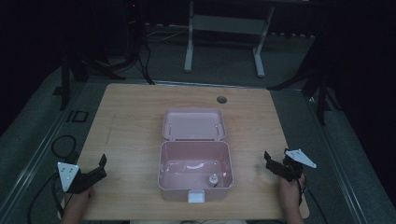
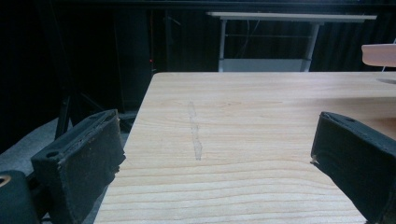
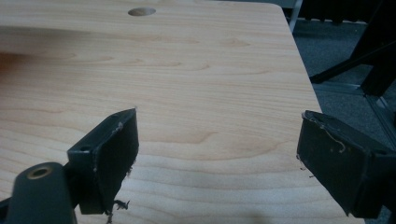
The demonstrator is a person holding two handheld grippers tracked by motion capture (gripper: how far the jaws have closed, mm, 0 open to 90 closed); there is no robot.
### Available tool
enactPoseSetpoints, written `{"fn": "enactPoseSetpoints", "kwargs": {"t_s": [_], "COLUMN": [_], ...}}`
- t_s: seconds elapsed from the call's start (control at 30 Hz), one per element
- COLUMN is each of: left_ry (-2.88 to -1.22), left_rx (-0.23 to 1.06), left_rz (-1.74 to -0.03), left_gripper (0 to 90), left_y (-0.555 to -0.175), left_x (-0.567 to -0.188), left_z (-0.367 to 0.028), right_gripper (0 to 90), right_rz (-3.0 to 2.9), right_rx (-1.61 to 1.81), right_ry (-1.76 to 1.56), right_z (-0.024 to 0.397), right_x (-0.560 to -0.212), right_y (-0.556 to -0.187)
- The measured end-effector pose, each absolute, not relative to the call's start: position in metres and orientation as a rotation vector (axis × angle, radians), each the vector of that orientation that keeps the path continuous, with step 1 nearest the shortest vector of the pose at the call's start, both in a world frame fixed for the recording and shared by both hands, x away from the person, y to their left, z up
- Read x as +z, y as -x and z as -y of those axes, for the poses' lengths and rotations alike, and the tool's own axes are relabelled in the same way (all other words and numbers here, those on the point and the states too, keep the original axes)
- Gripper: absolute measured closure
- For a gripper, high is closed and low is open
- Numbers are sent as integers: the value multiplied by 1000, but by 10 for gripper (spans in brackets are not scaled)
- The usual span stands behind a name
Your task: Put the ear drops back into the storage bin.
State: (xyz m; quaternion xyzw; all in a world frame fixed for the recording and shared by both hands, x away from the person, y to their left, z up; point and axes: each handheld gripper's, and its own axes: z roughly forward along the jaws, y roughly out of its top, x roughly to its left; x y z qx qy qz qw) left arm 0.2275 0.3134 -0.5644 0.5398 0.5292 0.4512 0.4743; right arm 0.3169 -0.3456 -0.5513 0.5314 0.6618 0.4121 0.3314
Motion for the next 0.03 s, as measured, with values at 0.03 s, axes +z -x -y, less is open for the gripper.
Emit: {"fn": "enactPoseSetpoints", "kwargs": {"t_s": [0.03], "left_ry": [-1320], "left_rx": [1103], "left_rz": [-1294], "left_gripper": [24], "left_y": [-227], "left_x": [-564], "left_z": [-313], "right_gripper": [124], "right_rz": [-1732], "right_rx": [1076], "right_ry": [-1388], "right_z": [345], "right_x": [-551], "right_y": [-317]}}
